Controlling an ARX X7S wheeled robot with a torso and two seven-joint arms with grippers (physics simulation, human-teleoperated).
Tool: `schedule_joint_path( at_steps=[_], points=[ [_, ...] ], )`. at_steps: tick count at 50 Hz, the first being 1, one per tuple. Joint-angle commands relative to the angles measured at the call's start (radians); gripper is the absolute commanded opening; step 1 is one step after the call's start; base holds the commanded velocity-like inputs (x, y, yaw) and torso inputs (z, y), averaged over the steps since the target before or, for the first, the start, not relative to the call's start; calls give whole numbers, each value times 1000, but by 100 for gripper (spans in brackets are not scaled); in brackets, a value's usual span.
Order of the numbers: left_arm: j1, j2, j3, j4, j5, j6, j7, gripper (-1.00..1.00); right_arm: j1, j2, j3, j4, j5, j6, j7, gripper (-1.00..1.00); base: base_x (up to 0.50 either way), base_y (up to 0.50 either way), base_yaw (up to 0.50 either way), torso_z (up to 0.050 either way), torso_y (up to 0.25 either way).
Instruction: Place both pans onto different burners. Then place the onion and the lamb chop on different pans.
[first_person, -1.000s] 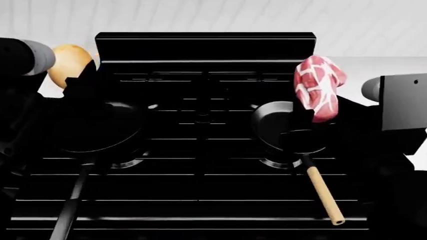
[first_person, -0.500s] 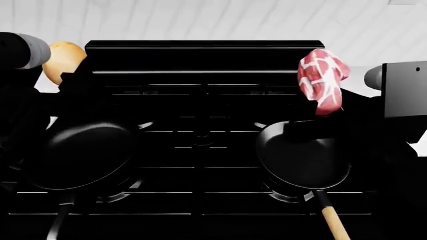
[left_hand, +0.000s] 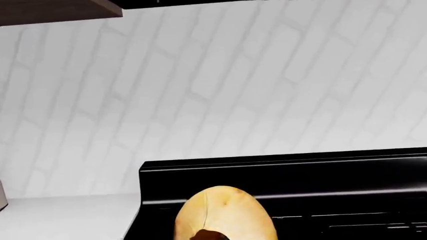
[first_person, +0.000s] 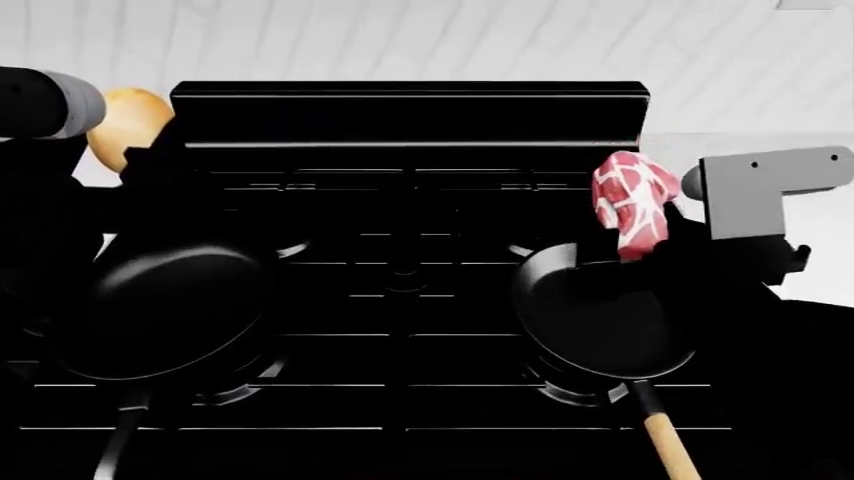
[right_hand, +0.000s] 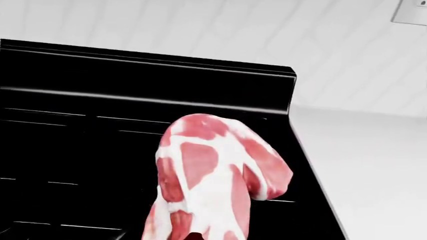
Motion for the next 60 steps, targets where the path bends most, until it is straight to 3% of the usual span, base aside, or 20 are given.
schedule_joint_path(
  at_steps=[1,13,50,51,60],
  points=[
    [16,0,-1,-4,10,14,4,-100,-65,41,7,-67,1,2,19,-100,0,0,0,0,0],
    [42,-7,-10,0,22,26,11,-100,-128,80,33,-161,26,-24,54,-100,0,0,0,0,1],
    [69,-12,-13,-6,37,41,16,-100,-248,45,-5,-107,-92,-89,-45,-100,0,0,0,0,0],
    [68,-13,-14,-8,37,42,16,-100,-246,44,-8,-106,-92,-87,-47,100,0,0,0,0,0],
    [79,-15,-17,-8,41,48,18,-100,-221,50,1,-113,-57,-77,-33,100,0,0,0,0,0]
  ],
)
